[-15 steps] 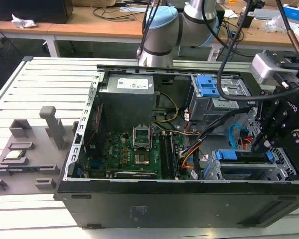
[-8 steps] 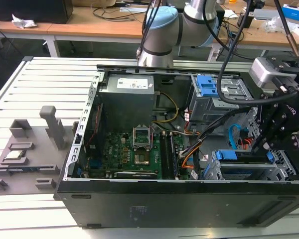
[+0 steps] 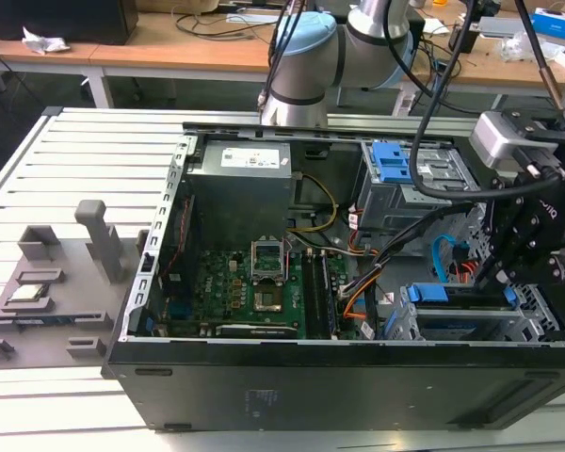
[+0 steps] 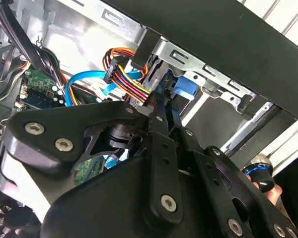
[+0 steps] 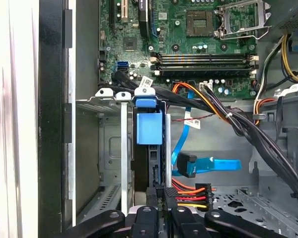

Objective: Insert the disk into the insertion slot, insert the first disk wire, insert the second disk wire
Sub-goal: 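Insert the first disk wire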

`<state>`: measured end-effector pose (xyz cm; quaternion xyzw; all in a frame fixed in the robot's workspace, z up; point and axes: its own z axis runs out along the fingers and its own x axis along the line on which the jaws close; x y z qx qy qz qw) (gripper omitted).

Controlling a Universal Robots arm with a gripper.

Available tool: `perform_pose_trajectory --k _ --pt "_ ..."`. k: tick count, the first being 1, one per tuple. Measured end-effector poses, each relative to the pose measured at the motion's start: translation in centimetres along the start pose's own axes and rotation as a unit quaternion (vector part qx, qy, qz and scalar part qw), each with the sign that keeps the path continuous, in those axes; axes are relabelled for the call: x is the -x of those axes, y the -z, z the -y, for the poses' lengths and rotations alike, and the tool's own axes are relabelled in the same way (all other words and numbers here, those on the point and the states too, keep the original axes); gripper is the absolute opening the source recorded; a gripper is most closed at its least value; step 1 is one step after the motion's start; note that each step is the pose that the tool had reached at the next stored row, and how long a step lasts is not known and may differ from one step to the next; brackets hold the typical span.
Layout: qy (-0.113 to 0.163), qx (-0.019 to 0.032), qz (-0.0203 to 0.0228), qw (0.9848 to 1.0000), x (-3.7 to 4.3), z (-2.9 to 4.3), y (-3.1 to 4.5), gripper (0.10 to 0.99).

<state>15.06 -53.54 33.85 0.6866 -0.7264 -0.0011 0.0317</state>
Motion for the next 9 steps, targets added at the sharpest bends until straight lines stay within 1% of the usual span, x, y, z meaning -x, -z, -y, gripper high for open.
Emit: perform_pose_trajectory --k 2,8,9 --pt "0.000 0.0000 -0.0002 1.0000 0.01 0.01 -0.18 0.169" --pt "0.000 0.0000 0.0001 1.0000 0.01 0.01 -0.25 0.180" --pt "0.000 0.0000 -0.0001 1.0000 0.01 0.01 -0.22 0.243"
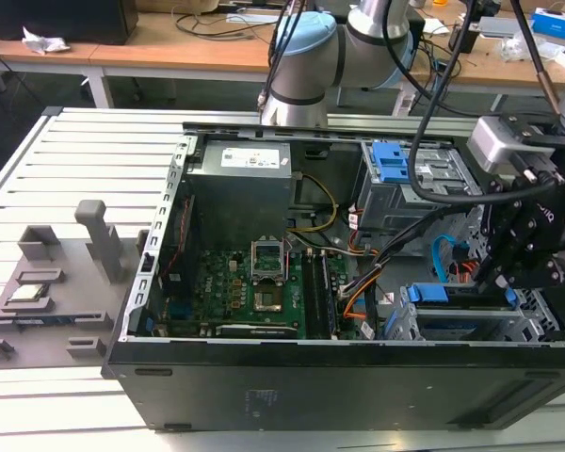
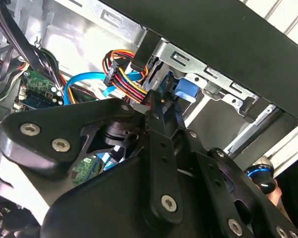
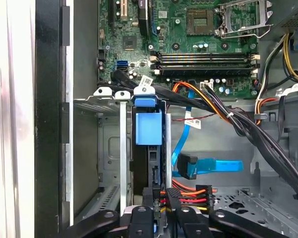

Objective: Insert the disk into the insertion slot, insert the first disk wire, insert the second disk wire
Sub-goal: 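Insert the first disk wire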

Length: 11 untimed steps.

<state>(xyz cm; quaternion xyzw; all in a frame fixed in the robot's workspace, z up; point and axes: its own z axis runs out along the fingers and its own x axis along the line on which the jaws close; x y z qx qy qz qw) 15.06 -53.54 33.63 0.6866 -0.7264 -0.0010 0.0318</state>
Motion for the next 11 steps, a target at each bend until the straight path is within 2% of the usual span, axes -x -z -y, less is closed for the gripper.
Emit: perform_pose_trajectory --k 1,7,8,10,11 --pt "0.000 0.0000 0.0000 1.0000 -0.01 -0.01 0.22 0.243" --pt "0.000 0.0000 0.0000 1.0000 0.12 -0.15 3.08 0.243" --pt "0.000 0.0000 -0.0001 1.0000 0.31 -0.20 3.81 0.243" --pt "0.000 0.0000 0.0000 1.0000 0.56 -0.30 5.70 0.106" --pt "0.000 0.0000 0.0000 1.0000 0.57 -0.36 6.84 0.106"
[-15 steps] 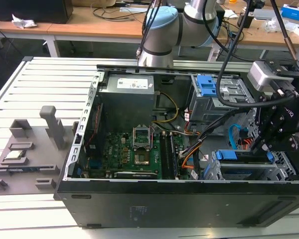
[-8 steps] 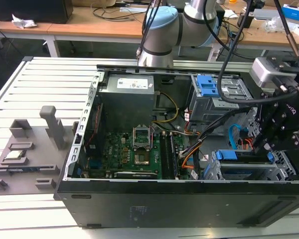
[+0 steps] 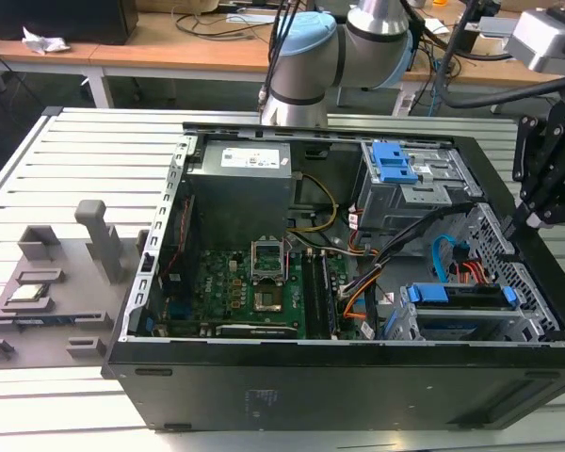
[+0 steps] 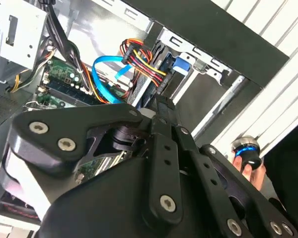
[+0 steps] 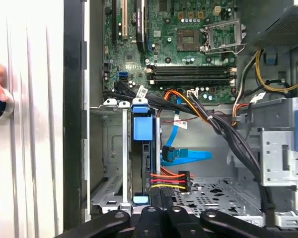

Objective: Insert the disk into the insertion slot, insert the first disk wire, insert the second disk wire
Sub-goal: 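Insert the first disk wire, then insert the second disk wire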

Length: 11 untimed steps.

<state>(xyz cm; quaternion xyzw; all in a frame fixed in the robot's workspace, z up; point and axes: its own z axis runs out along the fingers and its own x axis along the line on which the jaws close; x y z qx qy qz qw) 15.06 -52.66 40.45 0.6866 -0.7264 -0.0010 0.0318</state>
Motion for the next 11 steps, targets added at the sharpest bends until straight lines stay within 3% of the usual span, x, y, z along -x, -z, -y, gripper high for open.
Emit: perform_pose_trajectory --k 5,7,8,9,11 --pt "0.000 0.0000 0.0000 1.0000 -0.01 -0.01 0.25 0.106" --pt "0.000 0.0000 0.0000 1.0000 -0.01 -0.01 0.26 0.235" --pt "0.000 0.0000 0.0000 1.0000 -0.01 -0.01 0.26 0.235" --pt "0.000 0.0000 0.0000 1.0000 -0.01 -0.01 0.26 0.302" --pt "0.000 0.0000 0.0000 1.0000 -0.01 -0.01 0.27 0.302"
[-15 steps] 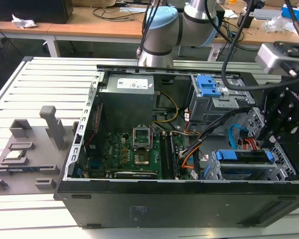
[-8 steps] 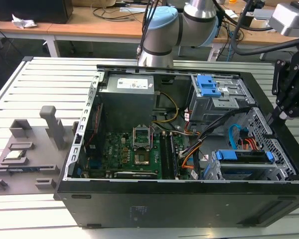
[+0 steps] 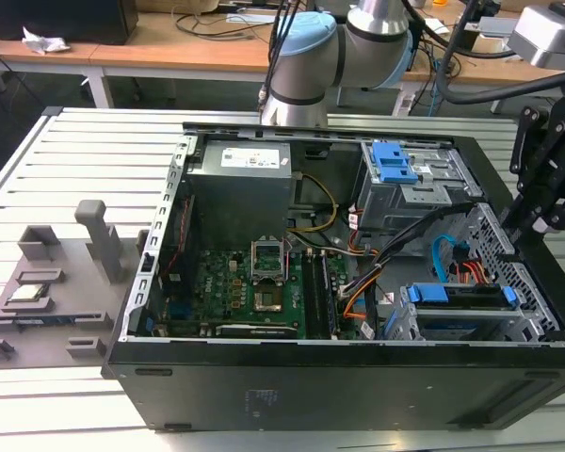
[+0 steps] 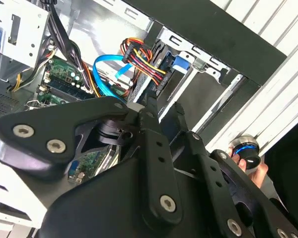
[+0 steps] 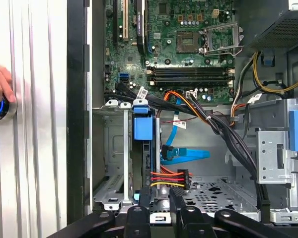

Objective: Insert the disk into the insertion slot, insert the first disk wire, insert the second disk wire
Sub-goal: 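Insert the second disk wire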

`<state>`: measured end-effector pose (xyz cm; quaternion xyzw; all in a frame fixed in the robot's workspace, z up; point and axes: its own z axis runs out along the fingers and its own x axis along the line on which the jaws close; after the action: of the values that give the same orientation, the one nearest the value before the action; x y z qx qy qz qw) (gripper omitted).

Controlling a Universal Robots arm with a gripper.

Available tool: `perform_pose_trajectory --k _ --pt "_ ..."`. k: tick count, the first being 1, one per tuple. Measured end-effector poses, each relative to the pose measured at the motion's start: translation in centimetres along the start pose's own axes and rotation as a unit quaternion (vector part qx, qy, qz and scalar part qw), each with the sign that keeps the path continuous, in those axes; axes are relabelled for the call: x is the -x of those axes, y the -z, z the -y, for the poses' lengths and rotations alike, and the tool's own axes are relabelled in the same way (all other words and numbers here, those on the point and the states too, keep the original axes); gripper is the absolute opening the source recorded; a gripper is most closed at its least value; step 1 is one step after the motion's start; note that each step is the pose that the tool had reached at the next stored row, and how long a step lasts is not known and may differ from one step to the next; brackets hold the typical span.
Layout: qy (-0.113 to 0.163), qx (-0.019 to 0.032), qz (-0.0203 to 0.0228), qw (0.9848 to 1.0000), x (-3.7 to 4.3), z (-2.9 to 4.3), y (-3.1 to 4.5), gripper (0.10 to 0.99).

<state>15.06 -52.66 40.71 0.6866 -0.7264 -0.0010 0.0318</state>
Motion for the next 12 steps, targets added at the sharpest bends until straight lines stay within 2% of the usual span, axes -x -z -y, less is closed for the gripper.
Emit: perform_pose_trajectory --k 2,4,6,7,9,10,12 --pt "0.000 0.0000 -0.0002 1.0000 0.08 -0.19 -0.32 0.302" --pt "0.000 0.0000 -0.0001 1.0000 0.15 -1.42 -1.22 0.302" --pt "0.000 0.0000 -0.0002 1.0000 0.16 -2.21 -1.75 0.302" --pt "0.000 0.0000 -0.0003 1.0000 0.31 -2.84 -2.32 0.302" --pt "0.000 0.0000 -0.0003 1.0000 0.99 -3.23 -3.10 0.302" --pt "0.000 -0.0001 -0.0016 1.0000 1.00 -3.63 -3.45 0.302" --pt "0.000 -0.0002 -0.0042 1.0000 1.01 -3.80 -3.72 0.302"
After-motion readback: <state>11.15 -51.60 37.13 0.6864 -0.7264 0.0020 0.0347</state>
